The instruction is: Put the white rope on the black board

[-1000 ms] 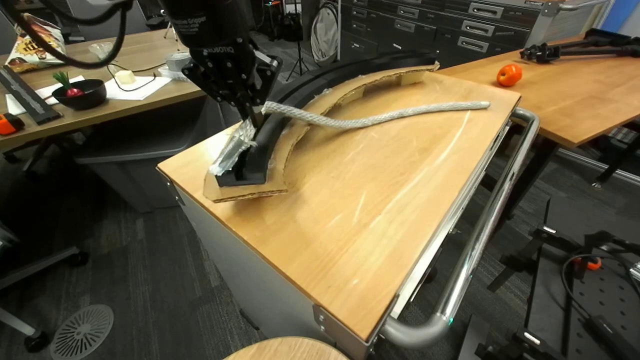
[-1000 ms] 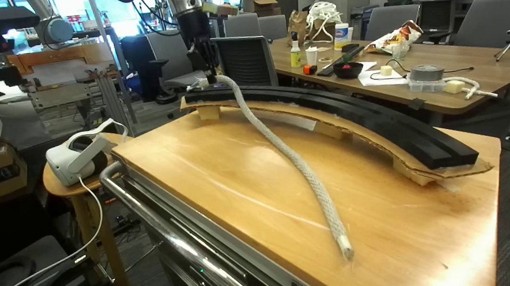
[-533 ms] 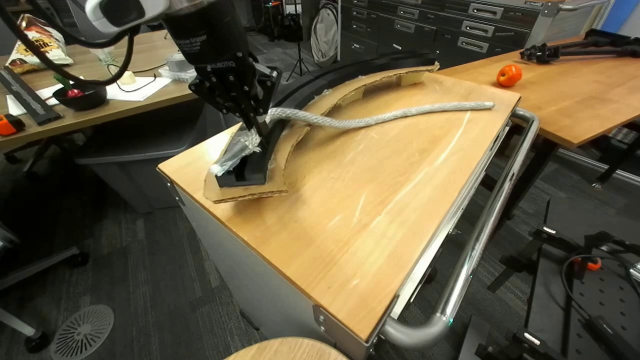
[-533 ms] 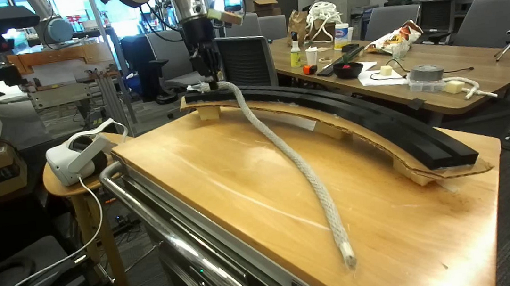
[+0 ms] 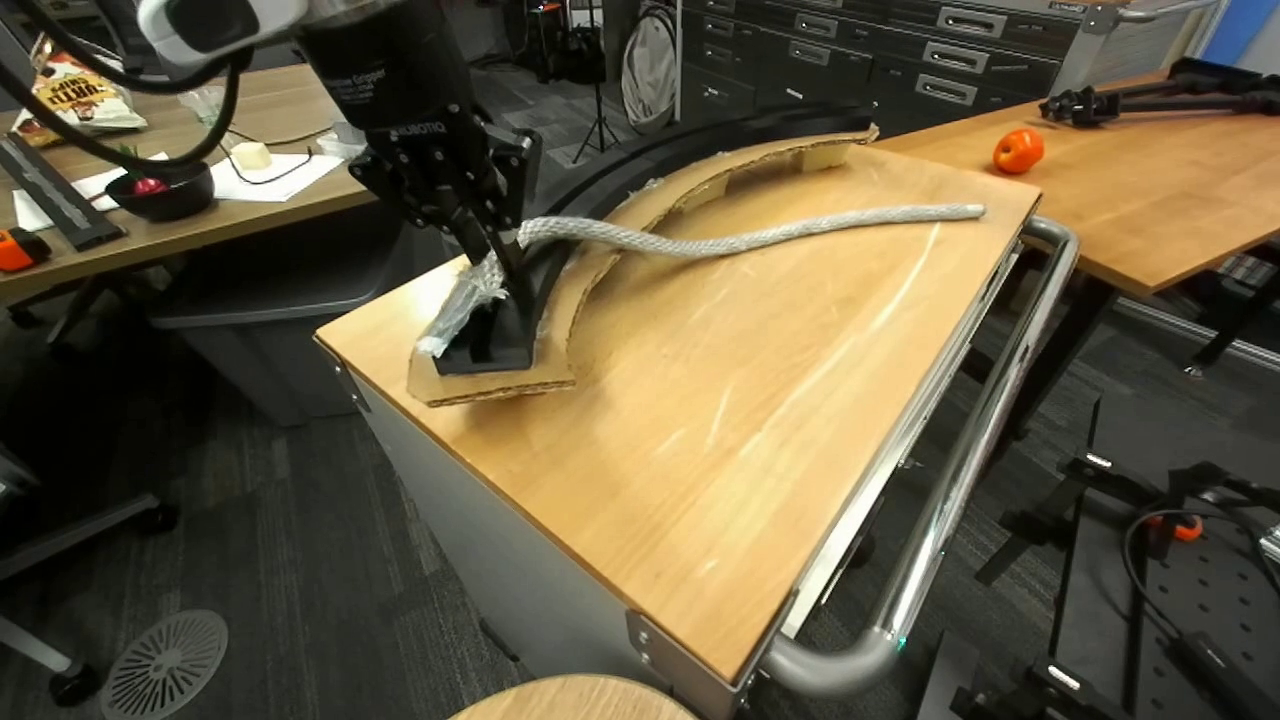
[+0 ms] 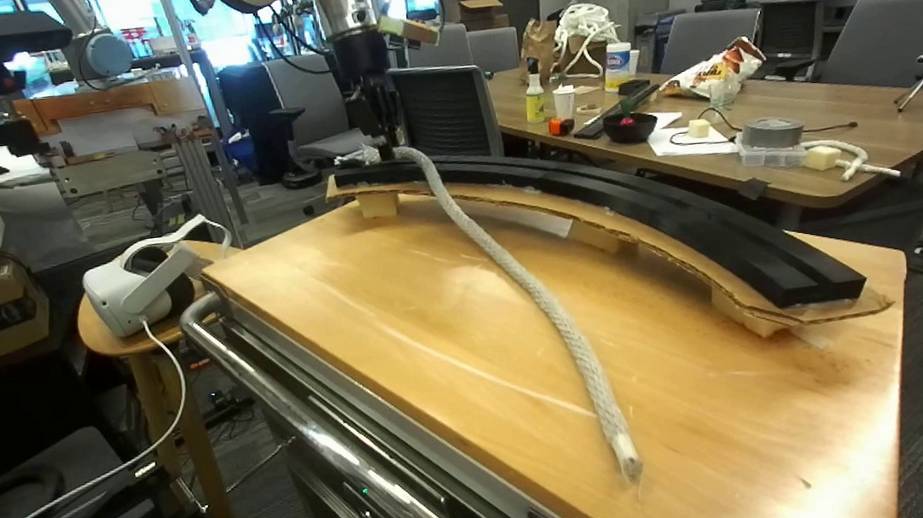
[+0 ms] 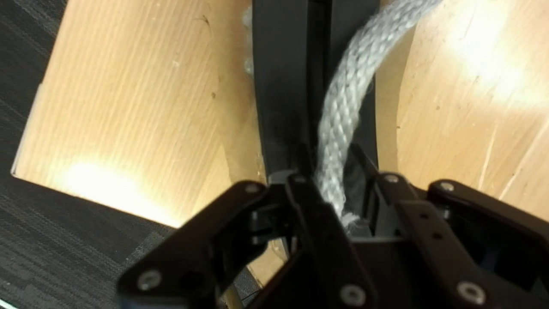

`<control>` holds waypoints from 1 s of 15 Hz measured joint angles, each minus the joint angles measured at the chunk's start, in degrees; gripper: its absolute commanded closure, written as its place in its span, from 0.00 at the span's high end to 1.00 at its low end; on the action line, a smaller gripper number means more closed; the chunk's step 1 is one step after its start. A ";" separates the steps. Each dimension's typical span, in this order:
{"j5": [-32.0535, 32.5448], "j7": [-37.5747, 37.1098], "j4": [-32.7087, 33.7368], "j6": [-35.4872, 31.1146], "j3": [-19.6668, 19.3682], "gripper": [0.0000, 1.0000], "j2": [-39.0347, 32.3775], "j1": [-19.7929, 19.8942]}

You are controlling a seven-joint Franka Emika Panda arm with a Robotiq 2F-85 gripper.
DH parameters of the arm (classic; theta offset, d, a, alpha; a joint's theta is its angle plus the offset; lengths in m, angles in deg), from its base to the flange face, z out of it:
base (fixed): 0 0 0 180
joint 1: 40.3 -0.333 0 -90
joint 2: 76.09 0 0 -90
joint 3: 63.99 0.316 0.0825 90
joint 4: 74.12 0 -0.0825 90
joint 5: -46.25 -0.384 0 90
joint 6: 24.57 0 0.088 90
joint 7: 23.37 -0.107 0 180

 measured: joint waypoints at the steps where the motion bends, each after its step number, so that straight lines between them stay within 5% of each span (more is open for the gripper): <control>1: 0.00 -0.12 0.21 -0.14 0.00 0.68 0.06 -0.01; 6: -0.62 -4.52 -0.54 -1.65 -0.24 1.00 3.78 0.64; 15: -7.09 -24.71 -20.35 -1.94 -1.99 1.00 25.55 5.84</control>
